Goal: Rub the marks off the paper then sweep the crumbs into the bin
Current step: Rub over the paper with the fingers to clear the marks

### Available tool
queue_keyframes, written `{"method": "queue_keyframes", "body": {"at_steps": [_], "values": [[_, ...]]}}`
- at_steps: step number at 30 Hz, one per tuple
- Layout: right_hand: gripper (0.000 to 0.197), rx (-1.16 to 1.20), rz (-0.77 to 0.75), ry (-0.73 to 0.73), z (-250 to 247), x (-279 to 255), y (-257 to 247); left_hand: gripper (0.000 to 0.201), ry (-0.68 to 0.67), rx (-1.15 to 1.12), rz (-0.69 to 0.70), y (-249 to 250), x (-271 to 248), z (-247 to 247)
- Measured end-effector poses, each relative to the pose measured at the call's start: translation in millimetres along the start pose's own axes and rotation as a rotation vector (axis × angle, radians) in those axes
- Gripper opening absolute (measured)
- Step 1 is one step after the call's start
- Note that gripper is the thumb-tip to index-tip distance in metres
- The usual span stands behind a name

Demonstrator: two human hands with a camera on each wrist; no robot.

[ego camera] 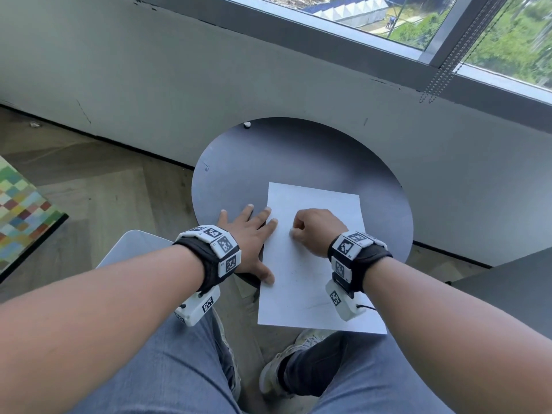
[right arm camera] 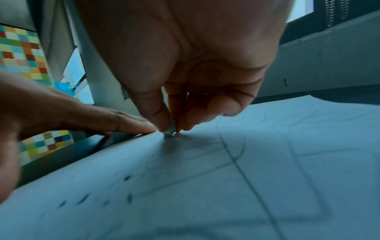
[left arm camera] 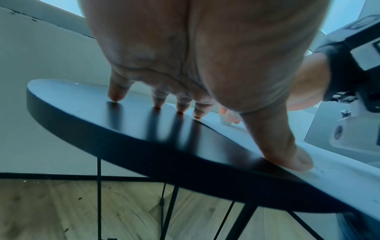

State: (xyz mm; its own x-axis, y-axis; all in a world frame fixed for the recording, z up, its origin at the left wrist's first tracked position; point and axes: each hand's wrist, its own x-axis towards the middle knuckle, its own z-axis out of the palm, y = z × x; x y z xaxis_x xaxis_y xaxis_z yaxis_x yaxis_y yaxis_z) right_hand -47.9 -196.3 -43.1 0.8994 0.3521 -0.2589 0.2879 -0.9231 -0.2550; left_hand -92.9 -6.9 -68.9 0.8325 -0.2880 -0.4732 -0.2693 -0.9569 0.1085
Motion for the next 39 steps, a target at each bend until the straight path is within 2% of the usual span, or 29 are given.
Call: {"method": "queue_keyframes", "body": {"at_steps": [4,10,12,18,22,26,28,32,34,36,39], "values": [[0.01,-0.005,0.032,0.018,1.3,6.5,-9.6,0.143,0.02,-0.012,0.005,-2.1,-0.4,1.1],[0.017,-0.07,-0.203,-0.093,23.2,-22.6,-35.4,0.142,0.001,-0.026,0.021,-2.9,-0.1,-0.2],[0.017,-0.062,-0.171,-0.106,15.4,-14.8,-31.6,0.142,0.004,-0.02,0.022,-2.9,0.3,-0.1],[0.016,-0.065,0.026,0.004,-1.1,17.3,-14.1,0.143,0.006,-0.006,0.018,-3.7,-0.1,0.2],[0.015,-0.065,-0.085,-0.006,10.3,-5.0,-19.2,0.144,0.0,-0.015,0.012,-2.1,0.1,-0.9],[0.013,-0.097,-0.229,-0.109,16.6,-28.5,-22.2,0.145,-0.018,-0.012,0.013,-0.6,0.7,-2.7],[0.013,-0.109,-0.187,-0.109,12.0,-21.5,-20.1,0.144,-0.011,-0.007,0.017,-0.6,0.9,-2.4],[0.011,-0.09,-0.011,-0.006,-1.8,13.3,-5.3,0.144,0.001,-0.006,0.013,-1.7,1.3,-0.5],[0.011,-0.098,0.024,0.011,-4.6,19.0,-2.0,0.144,-0.004,-0.011,0.01,-1.2,1.1,-1.1],[0.013,-0.105,-0.011,0.015,-0.5,12.0,-7.0,0.143,-0.004,-0.007,0.009,-1.2,0.9,-1.8],[0.015,-0.1,-0.153,-0.018,13.8,-9.0,-20.7,0.144,-0.01,-0.016,0.011,-1.4,1.4,-1.8]]}}
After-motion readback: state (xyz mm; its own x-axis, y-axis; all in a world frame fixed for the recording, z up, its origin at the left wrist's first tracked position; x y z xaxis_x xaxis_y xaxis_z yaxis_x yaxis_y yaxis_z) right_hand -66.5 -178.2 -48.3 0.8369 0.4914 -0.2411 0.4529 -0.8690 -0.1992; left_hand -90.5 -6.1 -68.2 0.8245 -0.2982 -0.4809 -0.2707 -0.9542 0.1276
